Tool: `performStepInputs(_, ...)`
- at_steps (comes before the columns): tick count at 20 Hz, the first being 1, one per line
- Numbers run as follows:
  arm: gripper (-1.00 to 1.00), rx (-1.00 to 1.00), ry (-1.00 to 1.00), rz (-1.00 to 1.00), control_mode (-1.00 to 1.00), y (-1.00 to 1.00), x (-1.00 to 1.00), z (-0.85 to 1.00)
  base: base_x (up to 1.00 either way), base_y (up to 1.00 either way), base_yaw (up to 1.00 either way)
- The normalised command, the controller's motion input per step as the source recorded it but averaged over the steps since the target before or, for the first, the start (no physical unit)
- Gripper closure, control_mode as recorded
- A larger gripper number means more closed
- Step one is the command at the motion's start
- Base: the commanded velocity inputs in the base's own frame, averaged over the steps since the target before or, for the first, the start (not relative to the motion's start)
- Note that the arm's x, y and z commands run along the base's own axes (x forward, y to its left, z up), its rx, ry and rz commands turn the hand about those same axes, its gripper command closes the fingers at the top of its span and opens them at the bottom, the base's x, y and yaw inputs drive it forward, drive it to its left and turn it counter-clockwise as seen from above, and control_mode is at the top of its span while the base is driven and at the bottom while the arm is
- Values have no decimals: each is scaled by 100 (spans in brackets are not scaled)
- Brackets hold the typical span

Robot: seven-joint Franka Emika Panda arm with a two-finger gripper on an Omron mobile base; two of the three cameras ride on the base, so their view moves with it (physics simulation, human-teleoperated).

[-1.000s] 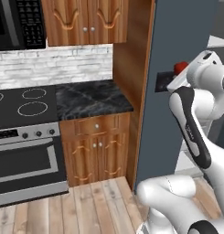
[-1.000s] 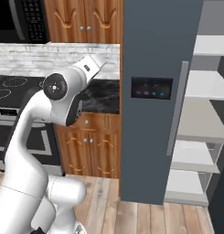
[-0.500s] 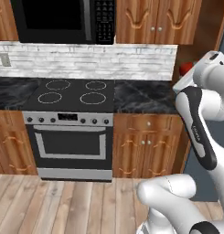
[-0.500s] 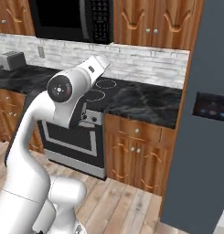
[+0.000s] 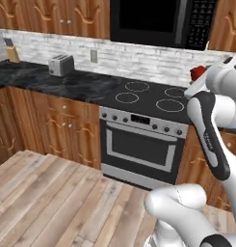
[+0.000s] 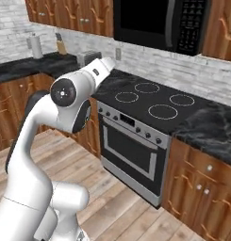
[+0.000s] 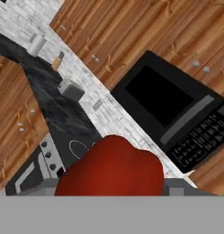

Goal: Take the cheese, chicken drumstick, and bell pepper from the fridge and place them on the plate on the dining counter to create an appetizer plate.

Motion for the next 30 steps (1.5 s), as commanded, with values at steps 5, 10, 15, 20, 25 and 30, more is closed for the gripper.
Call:
performStepInputs(5, 100, 0, 0, 0, 100, 0, 0, 0, 0, 36, 72)
performStepInputs(10, 100, 0, 0, 0, 100, 0, 0, 0, 1, 26, 69)
performStepInputs(15, 100, 0, 0, 0, 100, 0, 0, 0, 3, 12, 71)
performStepInputs(20, 100, 0, 0, 0, 100, 0, 0, 0, 14, 14, 75)
performStepInputs(25, 100, 0, 0, 0, 100, 0, 0, 0, 15, 15, 75)
performStepInputs(30, 100, 0, 0, 0, 100, 0, 0, 0, 22, 2, 74)
